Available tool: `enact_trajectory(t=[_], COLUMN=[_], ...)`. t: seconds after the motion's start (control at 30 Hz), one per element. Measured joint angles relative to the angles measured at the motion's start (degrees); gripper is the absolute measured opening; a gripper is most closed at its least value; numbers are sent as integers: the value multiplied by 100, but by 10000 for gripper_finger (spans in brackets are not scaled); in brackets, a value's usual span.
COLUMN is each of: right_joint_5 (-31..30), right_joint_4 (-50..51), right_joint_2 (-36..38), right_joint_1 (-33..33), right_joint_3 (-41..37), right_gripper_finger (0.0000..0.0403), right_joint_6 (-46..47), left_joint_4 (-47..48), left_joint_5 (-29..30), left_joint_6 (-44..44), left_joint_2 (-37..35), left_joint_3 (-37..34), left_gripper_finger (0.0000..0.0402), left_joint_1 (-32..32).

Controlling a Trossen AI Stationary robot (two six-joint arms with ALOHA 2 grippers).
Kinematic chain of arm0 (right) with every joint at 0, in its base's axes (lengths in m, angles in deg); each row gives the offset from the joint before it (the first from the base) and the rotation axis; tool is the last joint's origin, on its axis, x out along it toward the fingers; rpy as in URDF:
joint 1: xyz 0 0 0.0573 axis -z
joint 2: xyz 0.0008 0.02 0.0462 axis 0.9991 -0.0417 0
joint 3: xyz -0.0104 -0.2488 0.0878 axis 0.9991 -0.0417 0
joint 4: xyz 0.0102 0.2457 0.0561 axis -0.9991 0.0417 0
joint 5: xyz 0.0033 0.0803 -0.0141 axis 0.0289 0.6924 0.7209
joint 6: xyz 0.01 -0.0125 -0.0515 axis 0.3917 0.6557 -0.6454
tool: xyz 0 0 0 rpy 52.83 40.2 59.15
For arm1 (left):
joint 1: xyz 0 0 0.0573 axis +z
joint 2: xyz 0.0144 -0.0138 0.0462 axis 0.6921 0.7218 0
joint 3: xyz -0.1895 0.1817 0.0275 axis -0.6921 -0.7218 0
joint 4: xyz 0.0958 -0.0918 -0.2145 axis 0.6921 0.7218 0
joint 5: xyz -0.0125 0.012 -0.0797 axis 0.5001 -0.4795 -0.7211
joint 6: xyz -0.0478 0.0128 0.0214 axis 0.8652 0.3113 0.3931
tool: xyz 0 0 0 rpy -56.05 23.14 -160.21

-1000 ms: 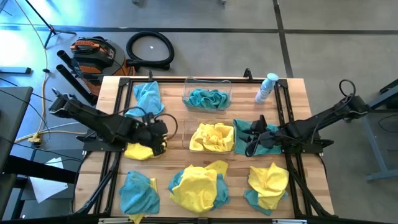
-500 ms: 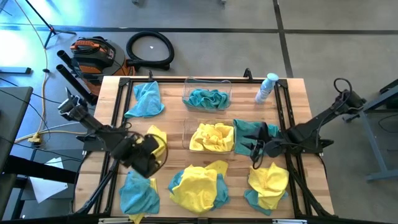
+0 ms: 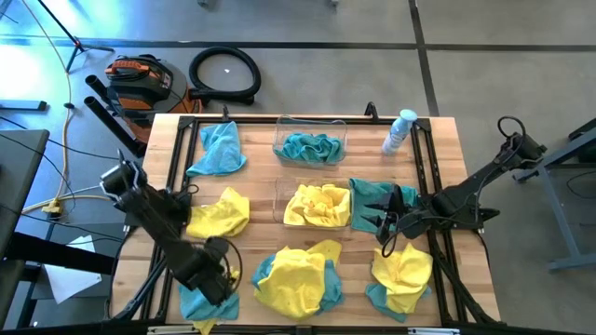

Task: Sort microfiber towel by color & place in baskets
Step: Put the blue towel into the top transparent bin

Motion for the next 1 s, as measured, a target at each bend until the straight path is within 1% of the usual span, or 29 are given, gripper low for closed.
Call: enact_trajectory(t=[0.1,0.23,0.3,0.4,0.47,0.5,0.6,0.63,0.7,0.83,1.0], right_joint_5=[1,3,3,3,5,5,5,6,7,7,7], right_joint_4=[-3,-7,-9,-9,-11,-11,-15,-15,-14,-13,2], right_joint_2=[0,0,0,0,0,0,0,0,0,0,0], right_joint_1=[0,0,0,0,0,0,0,0,0,0,0], right_joint_3=[0,0,2,2,2,2,2,2,2,4,4], right_gripper_finger=[171,171,171,171,171,171,171,171,171,171,171], right_joint_6=[1,1,1,1,1,1,1,1,1,8,19], left_joint_4=[-262,-577,-579,-579,-597,-593,-584,-574,-562,-109,945], left_joint_5=[-198,-195,-191,-209,-344,-419,-505,-504,-487,-161,714], left_joint_6=[186,166,-40,-605,-835,-878,-1008,-1014,-1018,-1060,-1323], left_joint_2=[313,607,710,831,855,851,766,711,589,296,-80], left_joint_3=[6,8,7,-9,-9,-9,-2,17,88,376,1053], left_gripper_finger=[115,115,115,112,98,83,23,12,10,2,1], left_joint_1=[-157,-297,-315,-313,-309,-307,-296,-296,-295,-296,-293])
